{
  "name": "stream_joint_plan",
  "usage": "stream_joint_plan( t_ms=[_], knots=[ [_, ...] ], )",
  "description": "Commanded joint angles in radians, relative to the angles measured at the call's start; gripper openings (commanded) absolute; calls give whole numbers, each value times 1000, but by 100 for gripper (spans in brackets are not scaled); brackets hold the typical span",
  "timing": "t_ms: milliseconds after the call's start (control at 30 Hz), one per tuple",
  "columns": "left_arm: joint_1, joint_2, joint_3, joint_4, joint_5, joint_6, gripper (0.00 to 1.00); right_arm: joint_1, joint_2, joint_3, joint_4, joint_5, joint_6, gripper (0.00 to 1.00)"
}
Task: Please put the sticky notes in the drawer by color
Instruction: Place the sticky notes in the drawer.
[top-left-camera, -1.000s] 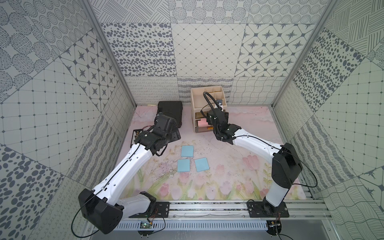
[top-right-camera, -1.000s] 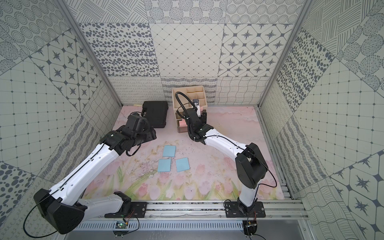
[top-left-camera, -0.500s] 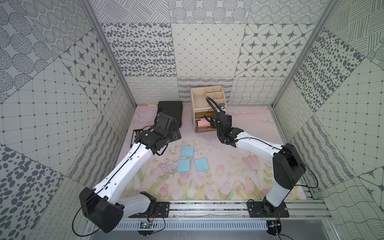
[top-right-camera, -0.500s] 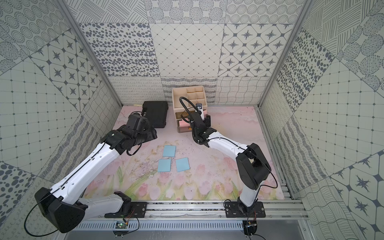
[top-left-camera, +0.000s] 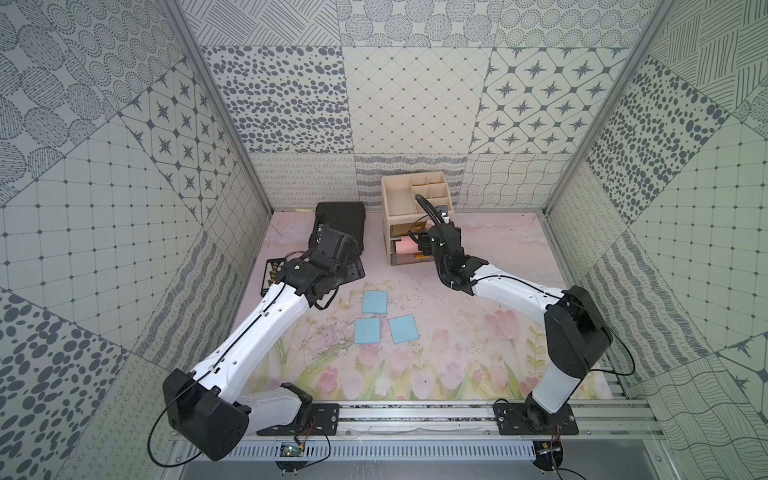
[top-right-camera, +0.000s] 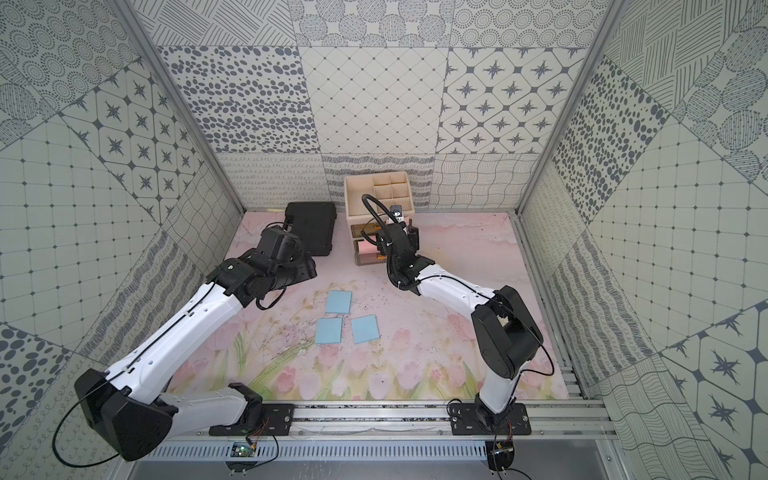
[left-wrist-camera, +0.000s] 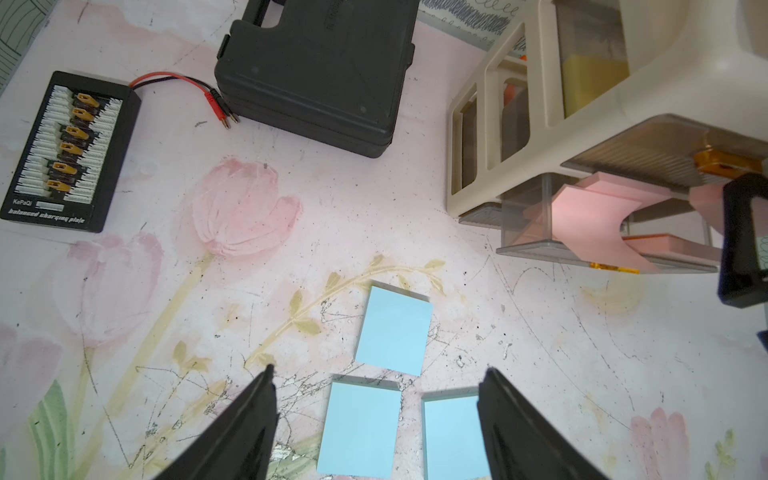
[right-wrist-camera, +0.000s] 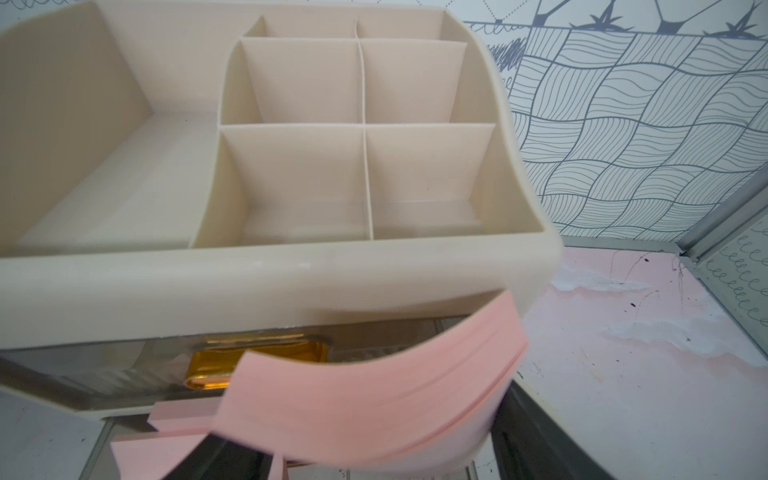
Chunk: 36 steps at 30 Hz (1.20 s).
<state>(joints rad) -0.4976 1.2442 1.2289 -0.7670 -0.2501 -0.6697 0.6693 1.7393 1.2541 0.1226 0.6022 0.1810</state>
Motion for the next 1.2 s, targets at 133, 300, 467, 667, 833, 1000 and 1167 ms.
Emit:
stream_joint_plan(
  t_ms=[133, 300, 467, 667, 833, 1000, 1167],
  knots=[
    [-3, 12, 21, 26, -3, -4, 79, -8, 18, -18, 66, -3, -20, 82],
    [-4, 9, 21, 25, -5, -4, 79, -12, 46, -22, 71, -25, -17, 82],
    [-4, 9, 21, 23, -8, -3, 79, -13, 56, -21, 74, -52, -15, 95],
    [-4, 16, 20, 27, -3, -6, 79, -14, 31, -17, 53, -59, -28, 99],
    [-6, 12, 12, 31, -2, -10, 79, -14, -40, -34, 45, -86, -13, 99],
    [-12, 5, 6, 38, 6, -3, 79, -14, -169, -47, 9, -86, 9, 99],
    [-15, 37, 66, 108, 53, 95, 80, -17, -311, -65, -92, 17, 79, 94]
  ],
)
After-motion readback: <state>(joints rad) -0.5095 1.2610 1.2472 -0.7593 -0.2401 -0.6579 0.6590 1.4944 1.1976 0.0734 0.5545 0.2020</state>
